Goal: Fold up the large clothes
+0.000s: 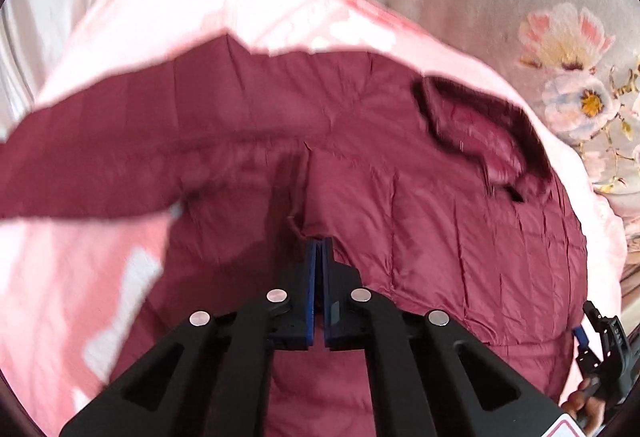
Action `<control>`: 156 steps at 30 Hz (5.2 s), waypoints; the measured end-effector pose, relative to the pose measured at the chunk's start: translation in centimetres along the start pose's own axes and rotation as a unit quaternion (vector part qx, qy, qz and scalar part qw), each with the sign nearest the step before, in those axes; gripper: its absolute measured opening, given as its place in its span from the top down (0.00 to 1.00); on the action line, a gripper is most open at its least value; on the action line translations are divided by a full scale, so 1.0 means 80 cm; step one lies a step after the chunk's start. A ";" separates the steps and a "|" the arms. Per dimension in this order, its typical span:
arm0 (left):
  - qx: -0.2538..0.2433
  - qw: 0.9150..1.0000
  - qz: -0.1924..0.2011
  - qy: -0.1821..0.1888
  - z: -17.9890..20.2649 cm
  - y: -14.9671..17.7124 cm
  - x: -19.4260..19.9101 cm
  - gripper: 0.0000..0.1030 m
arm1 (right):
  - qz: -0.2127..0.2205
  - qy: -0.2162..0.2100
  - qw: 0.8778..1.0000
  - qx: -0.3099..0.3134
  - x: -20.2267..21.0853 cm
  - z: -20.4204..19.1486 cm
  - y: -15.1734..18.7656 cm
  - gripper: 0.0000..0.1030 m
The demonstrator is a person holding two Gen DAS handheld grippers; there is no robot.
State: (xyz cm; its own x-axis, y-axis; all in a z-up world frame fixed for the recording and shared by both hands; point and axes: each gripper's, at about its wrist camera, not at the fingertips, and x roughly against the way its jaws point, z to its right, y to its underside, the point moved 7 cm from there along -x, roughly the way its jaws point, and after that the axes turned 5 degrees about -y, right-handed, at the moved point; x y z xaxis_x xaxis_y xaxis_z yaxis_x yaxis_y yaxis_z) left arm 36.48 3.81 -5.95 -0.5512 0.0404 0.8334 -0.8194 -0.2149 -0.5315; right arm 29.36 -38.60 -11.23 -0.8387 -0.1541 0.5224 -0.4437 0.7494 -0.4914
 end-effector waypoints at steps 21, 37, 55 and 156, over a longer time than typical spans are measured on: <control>-0.106 0.985 0.075 -0.115 -0.001 0.033 -0.053 0.99 | 0.022 0.215 0.956 0.201 0.003 -0.015 0.018 0.87; -0.072 0.990 0.078 -0.097 -0.013 0.031 -0.046 0.58 | -0.067 0.063 0.933 0.348 -0.067 -0.225 0.179 0.83; -0.064 0.992 0.070 -0.081 -0.014 0.032 -0.047 0.42 | -0.071 0.093 0.923 0.366 -0.085 -0.209 0.198 0.83; 0.046 0.999 0.015 0.017 -0.059 -0.001 -0.052 0.41 | -0.057 0.102 0.871 0.476 -0.041 -0.239 0.216 0.78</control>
State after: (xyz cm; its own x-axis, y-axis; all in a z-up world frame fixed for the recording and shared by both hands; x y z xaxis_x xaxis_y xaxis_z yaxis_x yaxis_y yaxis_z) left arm 38.08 8.29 -10.12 -0.5819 0.0652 0.8107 -0.7849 -0.3061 -0.5387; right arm 30.52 -12.82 -8.11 -0.7418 -0.0029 0.6706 -0.6623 -0.1531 -0.7334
